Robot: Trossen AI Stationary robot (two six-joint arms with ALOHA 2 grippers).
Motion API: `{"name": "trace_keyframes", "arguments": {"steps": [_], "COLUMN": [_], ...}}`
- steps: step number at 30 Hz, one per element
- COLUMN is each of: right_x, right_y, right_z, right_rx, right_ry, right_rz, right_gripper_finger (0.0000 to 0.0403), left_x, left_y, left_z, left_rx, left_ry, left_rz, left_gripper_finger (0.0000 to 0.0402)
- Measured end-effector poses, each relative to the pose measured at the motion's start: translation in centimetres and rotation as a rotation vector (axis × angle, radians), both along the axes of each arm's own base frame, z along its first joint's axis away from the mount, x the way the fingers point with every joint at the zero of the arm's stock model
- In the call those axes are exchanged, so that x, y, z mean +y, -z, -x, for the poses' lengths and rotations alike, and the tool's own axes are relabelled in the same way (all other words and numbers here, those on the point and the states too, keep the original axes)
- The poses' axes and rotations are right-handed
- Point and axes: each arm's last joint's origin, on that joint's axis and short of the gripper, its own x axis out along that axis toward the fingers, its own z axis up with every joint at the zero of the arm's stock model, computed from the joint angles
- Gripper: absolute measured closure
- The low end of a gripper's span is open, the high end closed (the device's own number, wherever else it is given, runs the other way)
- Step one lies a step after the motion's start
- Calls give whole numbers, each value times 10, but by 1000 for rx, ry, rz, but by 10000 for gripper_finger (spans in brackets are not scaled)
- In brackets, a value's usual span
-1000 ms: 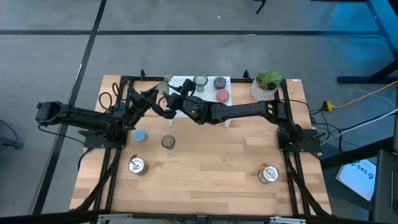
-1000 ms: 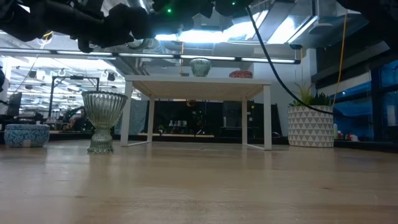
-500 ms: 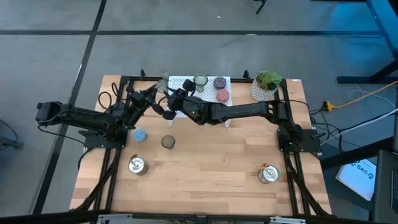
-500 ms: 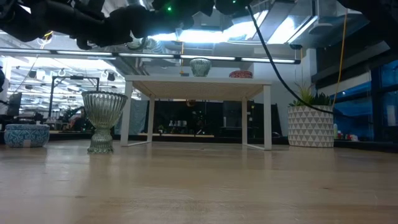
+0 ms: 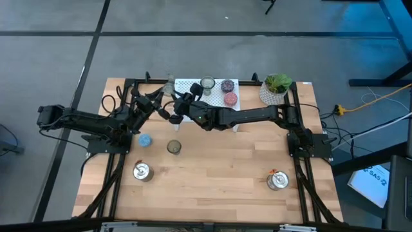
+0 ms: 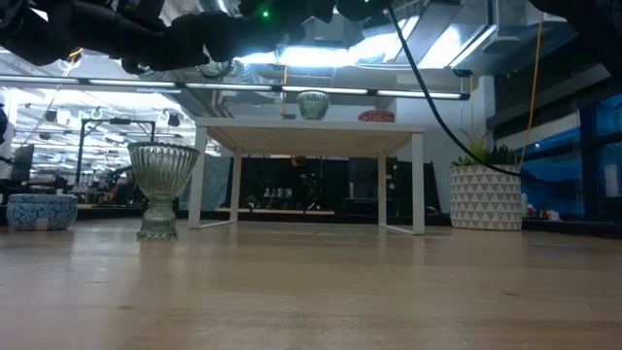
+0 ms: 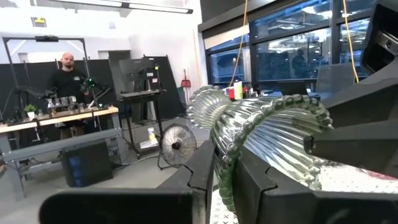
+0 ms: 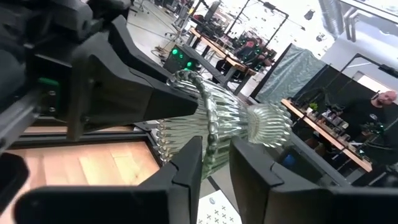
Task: Pick & Place candle stick holders
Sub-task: Put the right green glass candle holder on the shelf aligned with the other glass candle holder
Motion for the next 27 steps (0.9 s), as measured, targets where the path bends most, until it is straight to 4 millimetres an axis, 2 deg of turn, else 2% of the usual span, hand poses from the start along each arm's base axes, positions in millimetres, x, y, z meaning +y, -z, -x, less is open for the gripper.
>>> {"name": "trace_keyframes", "arguments": {"steps": [7,19,27], "right_x": [2,1,2], "right_y": [-1,-2,-1], "right_z": [0,1,1], "right_rx": [-5,1,12], "right_ry": [14,39,41], "right_rz": [7,24,31], "right_gripper_finger": [352,363,391], "left_x": [0,-1,-1], "left_y": [0,0,1], "left_z": [0,0,-1], "left_rx": [11,25,44], "left_ry": [2,11,13], "left_rz": [-10,-22,-25], "left_gripper_finger": [356,338,295]}}
